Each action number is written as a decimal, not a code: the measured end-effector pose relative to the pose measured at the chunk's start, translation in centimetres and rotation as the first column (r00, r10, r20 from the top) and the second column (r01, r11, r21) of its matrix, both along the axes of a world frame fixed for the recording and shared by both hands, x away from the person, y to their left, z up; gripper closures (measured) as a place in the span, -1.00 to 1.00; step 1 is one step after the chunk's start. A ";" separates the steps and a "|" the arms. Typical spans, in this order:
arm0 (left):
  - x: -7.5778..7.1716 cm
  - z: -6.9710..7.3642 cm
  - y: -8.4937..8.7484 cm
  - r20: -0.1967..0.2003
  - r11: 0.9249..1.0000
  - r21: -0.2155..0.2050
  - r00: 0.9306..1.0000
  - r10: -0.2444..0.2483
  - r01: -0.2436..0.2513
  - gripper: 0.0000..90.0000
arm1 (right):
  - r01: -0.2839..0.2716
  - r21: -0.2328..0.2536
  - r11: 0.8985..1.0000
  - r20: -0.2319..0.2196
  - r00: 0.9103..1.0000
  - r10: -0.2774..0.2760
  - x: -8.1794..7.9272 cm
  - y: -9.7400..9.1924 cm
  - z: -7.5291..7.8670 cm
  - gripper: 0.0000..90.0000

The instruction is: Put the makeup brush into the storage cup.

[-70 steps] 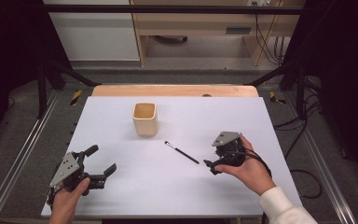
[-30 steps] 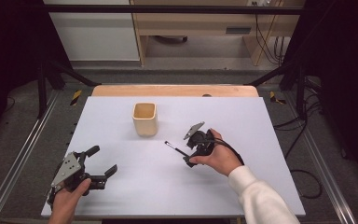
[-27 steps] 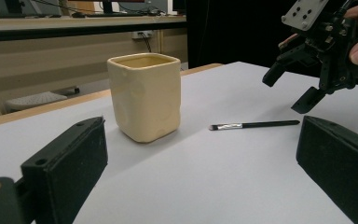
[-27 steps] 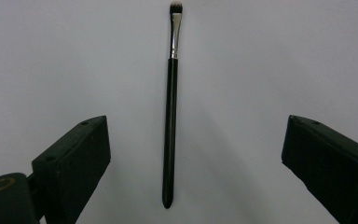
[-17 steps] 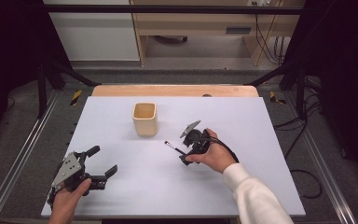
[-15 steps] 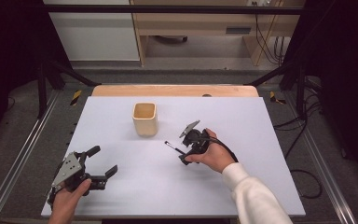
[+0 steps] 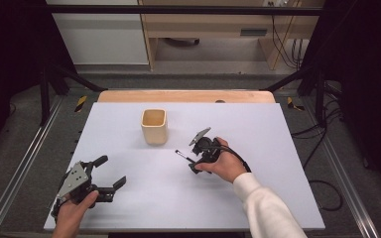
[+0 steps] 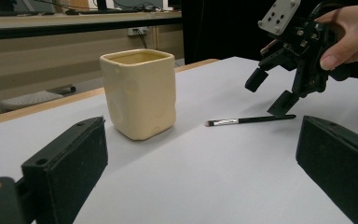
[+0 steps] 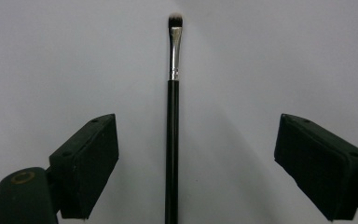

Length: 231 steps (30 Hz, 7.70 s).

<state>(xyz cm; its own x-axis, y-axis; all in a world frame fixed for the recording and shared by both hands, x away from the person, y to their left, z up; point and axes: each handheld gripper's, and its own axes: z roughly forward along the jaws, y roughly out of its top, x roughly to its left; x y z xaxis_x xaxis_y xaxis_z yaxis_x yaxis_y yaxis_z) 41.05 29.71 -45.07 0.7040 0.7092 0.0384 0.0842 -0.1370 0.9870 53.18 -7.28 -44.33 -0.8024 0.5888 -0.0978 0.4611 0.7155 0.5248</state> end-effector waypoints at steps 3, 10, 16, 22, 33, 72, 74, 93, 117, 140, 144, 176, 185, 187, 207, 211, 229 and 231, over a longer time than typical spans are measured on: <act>0.0 0.0 0.0 0.000 1.000 0.002 1.000 -0.001 0.001 -0.96 | 0.006 0.004 1.000 -0.007 1.000 -0.006 0.1 0.2 -0.1 -0.63; 0.0 0.0 -0.1 -0.001 1.000 0.004 1.000 -0.002 0.002 -0.96 | 0.005 -0.004 1.000 -0.013 1.000 -0.005 0.1 0.5 -0.3 -0.59; 0.0 0.0 -0.1 -0.002 1.000 0.003 1.000 -0.004 0.004 -0.96 | 0.000 -0.012 1.000 -0.022 1.000 0.000 0.2 0.6 -0.4 -0.51; 0.0 -0.1 -0.1 -0.002 1.000 0.005 1.000 -0.005 0.005 -0.96 | -0.007 -0.012 1.000 -0.028 1.000 0.007 0.2 0.7 -0.5 -0.31; 0.0 -0.1 -0.2 -0.003 1.000 0.011 1.000 -0.013 0.013 -0.96 | -0.015 -0.017 1.000 -0.044 0.999 0.015 0.1 0.7 -0.5 -0.04; 0.0 -0.2 -0.4 -0.005 1.000 0.013 1.000 -0.022 0.022 -0.96 | -0.019 -0.014 1.000 -0.069 0.997 0.018 -0.2 1.3 -0.9 0.69; 0.0 -0.2 -0.4 -0.005 1.000 0.014 1.000 -0.024 0.024 -0.96 | -0.010 -0.013 1.000 -0.067 0.998 0.009 -0.2 1.3 -0.9 0.71; 0.0 -0.2 -0.6 -0.011 0.999 0.017 0.999 -0.035 0.035 -0.96 | -0.003 -0.027 1.000 -0.087 0.996 0.001 0.0 1.3 -1.2 0.84; 0.0 -0.1 -0.8 -0.008 0.999 0.022 0.999 -0.034 0.034 -0.96 | 0.009 0.143 0.990 -0.023 1.000 -0.005 -1.9 -0.1 1.6 0.87; -1.1 0.4 -1.2 -0.012 1.000 -0.012 1.000 -0.010 0.010 -0.95 | 0.025 0.459 0.888 0.195 0.972 -0.128 -6.6 -4.7 1.8 0.87; -1.3 0.5 -1.1 -0.010 1.000 -0.023 1.000 0.002 -0.002 -0.95 | 0.018 0.517 0.856 0.220 0.963 -0.153 -7.0 -5.2 1.0 0.87; -2.1 1.0 -2.7 -0.051 0.999 -0.036 0.998 0.030 -0.032 -0.95 | -0.053 0.642 0.765 0.342 0.912 -0.224 -8.8 -3.8 0.3 0.86; -2.2 1.6 -4.3 -0.040 0.999 -0.039 0.999 0.002 -0.003 -0.95 | -0.087 0.643 0.761 0.385 0.896 -0.223 -8.9 -3.8 0.3 0.86; -1.9 1.8 -4.7 -0.037 0.999 -0.035 0.999 -0.006 0.005 -0.95 | -0.092 0.645 0.759 0.397 0.889 -0.229 -8.9 -3.9 0.4 0.86; 2.8 6.2 -10.5 -0.064 0.998 -0.042 0.996 -0.060 0.057 -0.89 | -0.086 0.688 0.720 0.392 0.879 -0.270 -8.5 -5.1 0.6 0.86; 3.0 7.3 -11.5 -0.049 0.996 -0.054 0.996 -0.071 0.068 -0.79 | -0.089 0.698 0.710 0.389 0.880 -0.272 -8.5 -5.1 0.7 0.86; 3.7 7.6 -14.8 -0.068 0.993 -0.032 0.991 -0.112 0.110 -0.86 | -0.105 0.715 0.692 0.388 0.882 -0.268 -8.6 -4.8 0.7 0.86; 3.8 7.6 -15.2 -0.066 0.993 -0.028 0.991 -0.118 0.116 -0.84 | -0.111 0.712 0.693 0.391 0.883 -0.261 -8.7 -4.8 0.7 0.86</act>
<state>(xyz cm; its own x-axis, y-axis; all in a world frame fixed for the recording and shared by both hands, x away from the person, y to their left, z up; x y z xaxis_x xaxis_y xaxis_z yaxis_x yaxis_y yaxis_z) 44.80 14.49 -37.44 0.7826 0.6219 -0.0284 0.1358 -0.1260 0.9827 44.53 -12.03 -43.65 -0.7285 0.6833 0.0484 0.0880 0.0233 0.9958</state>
